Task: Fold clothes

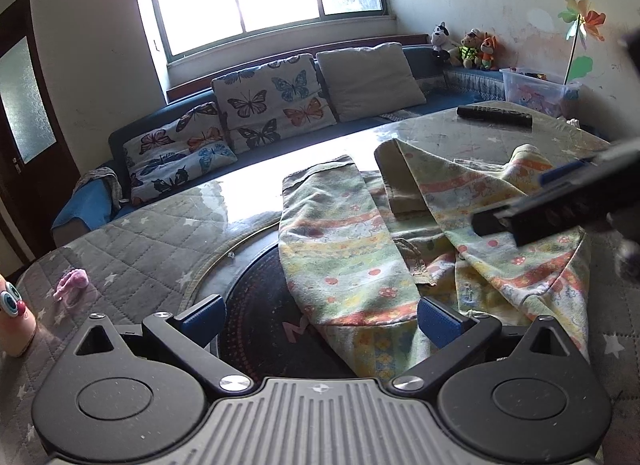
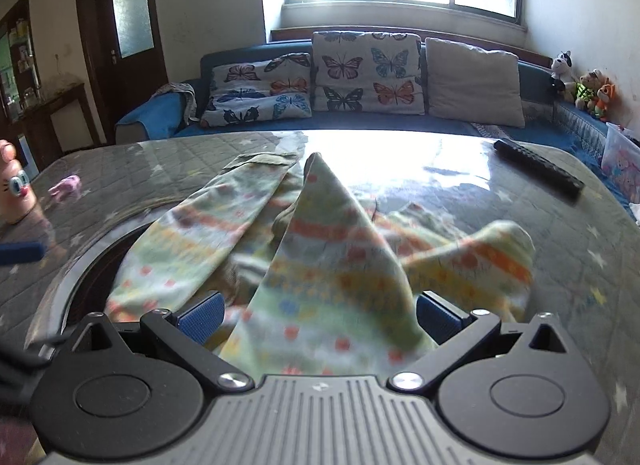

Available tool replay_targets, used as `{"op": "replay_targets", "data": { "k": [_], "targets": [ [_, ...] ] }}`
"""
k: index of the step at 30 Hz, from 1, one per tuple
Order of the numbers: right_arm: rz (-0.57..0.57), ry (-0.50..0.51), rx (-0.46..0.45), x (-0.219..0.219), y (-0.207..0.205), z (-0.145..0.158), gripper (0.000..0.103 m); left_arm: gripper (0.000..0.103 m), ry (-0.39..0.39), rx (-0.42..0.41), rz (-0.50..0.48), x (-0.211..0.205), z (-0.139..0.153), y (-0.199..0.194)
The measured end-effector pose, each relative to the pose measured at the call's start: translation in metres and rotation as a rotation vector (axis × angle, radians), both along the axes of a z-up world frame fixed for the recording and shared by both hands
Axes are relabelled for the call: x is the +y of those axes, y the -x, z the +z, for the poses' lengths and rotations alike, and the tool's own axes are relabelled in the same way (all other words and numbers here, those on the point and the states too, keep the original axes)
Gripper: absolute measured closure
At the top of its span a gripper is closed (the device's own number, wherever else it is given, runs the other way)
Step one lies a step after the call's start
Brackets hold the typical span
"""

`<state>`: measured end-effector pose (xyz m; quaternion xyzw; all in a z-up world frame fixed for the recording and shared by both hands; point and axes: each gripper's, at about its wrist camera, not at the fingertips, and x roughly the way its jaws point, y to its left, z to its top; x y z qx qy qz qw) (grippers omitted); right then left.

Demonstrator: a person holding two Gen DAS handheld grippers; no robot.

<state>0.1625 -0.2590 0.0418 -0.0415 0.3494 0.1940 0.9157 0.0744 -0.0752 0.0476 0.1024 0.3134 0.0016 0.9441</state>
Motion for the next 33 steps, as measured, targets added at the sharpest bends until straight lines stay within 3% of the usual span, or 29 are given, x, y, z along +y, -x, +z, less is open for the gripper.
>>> {"op": "replay_targets", "data": {
  "k": [6, 11, 14, 19, 24, 33],
  "targets": [
    [0.005, 0.008, 0.007, 0.023, -0.055, -0.003, 0.001, 0.000, -0.006, 0.001, 0.003, 0.003, 0.000, -0.011],
    [-0.024, 0.042, 0.016, 0.038, -0.092, -0.008, 0.011, 0.000, -0.020, 0.003, 0.009, 0.005, 0.001, -0.027],
    [-0.041, 0.042, 0.044, 0.040, -0.111, -0.015, 0.028, 0.000, -0.024, 0.005, -0.003, 0.003, 0.002, -0.038],
    [-0.056, 0.022, 0.074, 0.029, -0.118, -0.020, 0.073, 0.000, -0.016, -0.006, -0.029, -0.001, 0.005, -0.062],
    [-0.067, -0.006, 0.066, 0.007, -0.108, -0.015, 0.096, 0.003, 0.025, 0.017, -0.044, -0.003, 0.002, -0.099],
    [-0.083, -0.002, 0.030, -0.018, -0.096, -0.004, 0.099, 0.022, 0.085, 0.091, -0.103, -0.013, -0.012, -0.150]
  ]
}}
